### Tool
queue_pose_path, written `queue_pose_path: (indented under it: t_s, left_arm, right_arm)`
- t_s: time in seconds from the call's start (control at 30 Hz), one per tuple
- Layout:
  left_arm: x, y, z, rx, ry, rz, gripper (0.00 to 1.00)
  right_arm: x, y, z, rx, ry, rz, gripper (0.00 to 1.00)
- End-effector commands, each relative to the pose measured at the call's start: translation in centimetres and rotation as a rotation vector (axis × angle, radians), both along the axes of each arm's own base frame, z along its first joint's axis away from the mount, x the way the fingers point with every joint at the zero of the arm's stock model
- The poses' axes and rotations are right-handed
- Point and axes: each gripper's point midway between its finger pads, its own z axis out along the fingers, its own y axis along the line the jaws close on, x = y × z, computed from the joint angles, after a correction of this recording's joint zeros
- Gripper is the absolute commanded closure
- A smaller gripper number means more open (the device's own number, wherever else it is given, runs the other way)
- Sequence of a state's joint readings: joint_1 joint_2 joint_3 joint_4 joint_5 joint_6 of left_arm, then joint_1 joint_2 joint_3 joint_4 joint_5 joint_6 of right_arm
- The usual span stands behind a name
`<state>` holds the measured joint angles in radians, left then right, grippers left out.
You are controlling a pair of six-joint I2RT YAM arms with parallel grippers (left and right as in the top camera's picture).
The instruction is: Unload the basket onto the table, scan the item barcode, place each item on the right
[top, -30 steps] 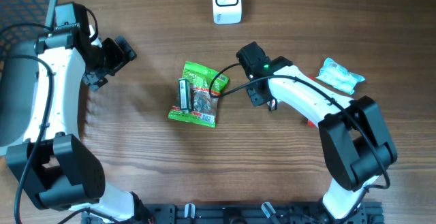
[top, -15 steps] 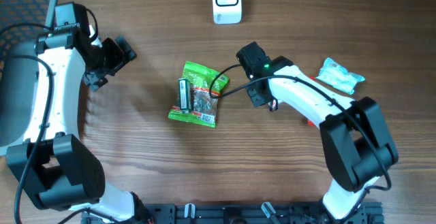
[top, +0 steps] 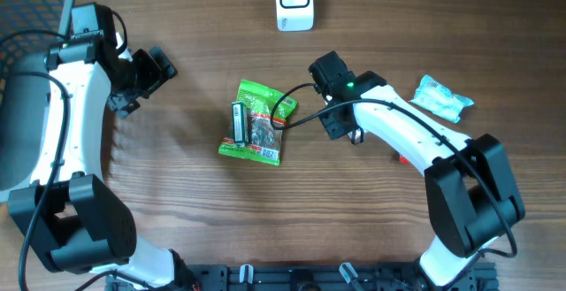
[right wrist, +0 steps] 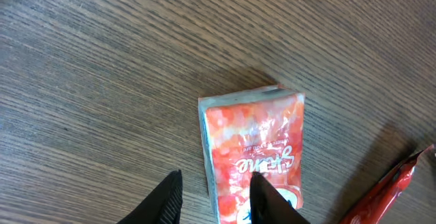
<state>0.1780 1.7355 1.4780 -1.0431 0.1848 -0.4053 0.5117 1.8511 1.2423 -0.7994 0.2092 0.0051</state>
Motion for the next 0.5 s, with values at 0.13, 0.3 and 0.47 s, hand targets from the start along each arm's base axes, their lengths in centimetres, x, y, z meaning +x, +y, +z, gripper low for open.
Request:
queue_pose_path:
  t_s: [0.13,0.3,0.47]
  left_arm:
    - [-0.1,-0.1,-0.4,-0.008,0.010,-0.009,0.00]
    - [-0.1,-0.1,-0.4,-0.008,0.010,-0.009,0.00]
    - [-0.1,-0.1,-0.4,-0.008,0.010,-0.009,0.00]
  right_arm:
    - [0.2,0.6,0.1,0.019,-0.003,0.008,0.69]
    - [0.0,-0.1,-1.1,-0.029,0.018,0.002,0.69]
    - [-0.2,-0.5,-2.2,-0.051,0.040,-0.023,0.73]
